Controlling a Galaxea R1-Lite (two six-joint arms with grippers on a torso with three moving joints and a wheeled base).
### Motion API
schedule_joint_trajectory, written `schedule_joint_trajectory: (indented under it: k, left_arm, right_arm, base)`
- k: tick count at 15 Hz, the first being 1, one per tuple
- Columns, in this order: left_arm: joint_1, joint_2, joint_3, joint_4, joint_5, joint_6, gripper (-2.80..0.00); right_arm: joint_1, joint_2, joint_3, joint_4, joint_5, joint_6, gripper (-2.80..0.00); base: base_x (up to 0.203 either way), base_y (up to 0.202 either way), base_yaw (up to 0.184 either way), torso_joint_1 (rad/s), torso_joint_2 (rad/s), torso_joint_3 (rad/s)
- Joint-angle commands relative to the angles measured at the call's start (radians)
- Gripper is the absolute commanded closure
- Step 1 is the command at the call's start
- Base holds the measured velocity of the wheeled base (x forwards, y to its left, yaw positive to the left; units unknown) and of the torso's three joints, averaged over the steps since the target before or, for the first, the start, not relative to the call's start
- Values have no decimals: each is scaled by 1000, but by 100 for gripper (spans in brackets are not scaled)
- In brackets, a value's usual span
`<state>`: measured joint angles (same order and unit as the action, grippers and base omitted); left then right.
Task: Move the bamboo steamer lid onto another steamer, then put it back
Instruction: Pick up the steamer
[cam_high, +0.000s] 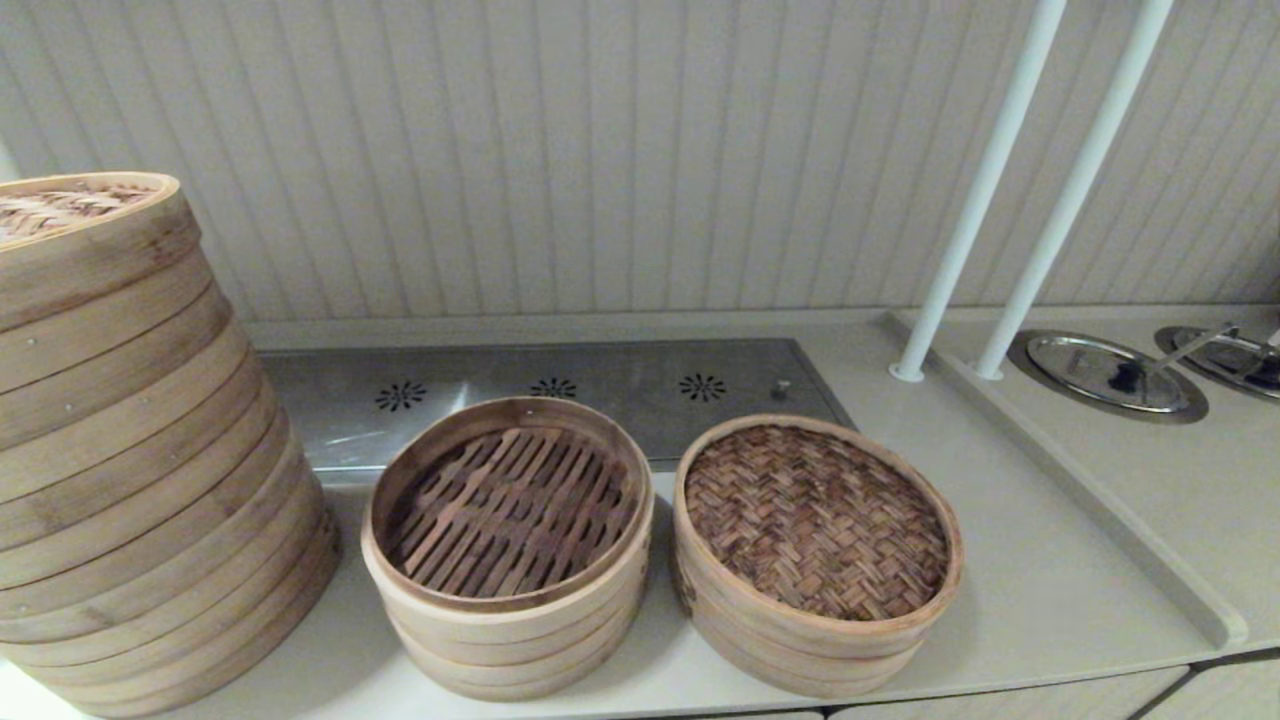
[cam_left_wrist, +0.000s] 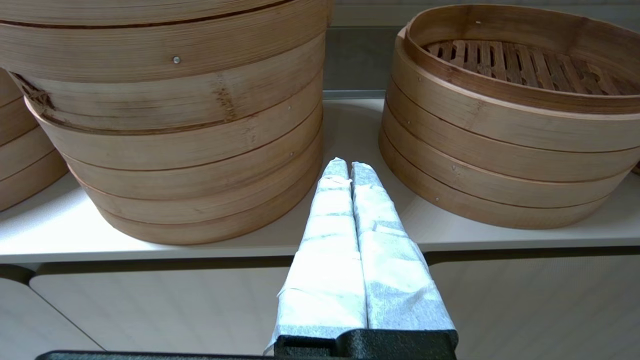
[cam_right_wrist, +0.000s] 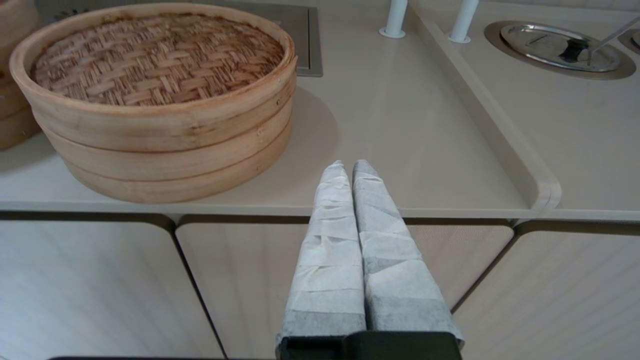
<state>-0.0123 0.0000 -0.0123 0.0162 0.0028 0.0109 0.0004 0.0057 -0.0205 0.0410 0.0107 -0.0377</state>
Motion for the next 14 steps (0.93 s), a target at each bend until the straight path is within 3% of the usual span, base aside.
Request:
schedule_joint_trajectory:
  k: [1, 14]
  left_arm:
    - [0, 2, 0, 0, 0, 0, 0]
    - [0, 2, 0, 1, 0, 0, 0]
  right_arm:
    - [1, -3, 7, -7, -3, 32, 0]
    - [-2, -4, 5, -7, -3, 35, 0]
  base:
    - [0, 0, 0, 0, 0, 0]
    - [0, 0, 0, 0, 0, 0]
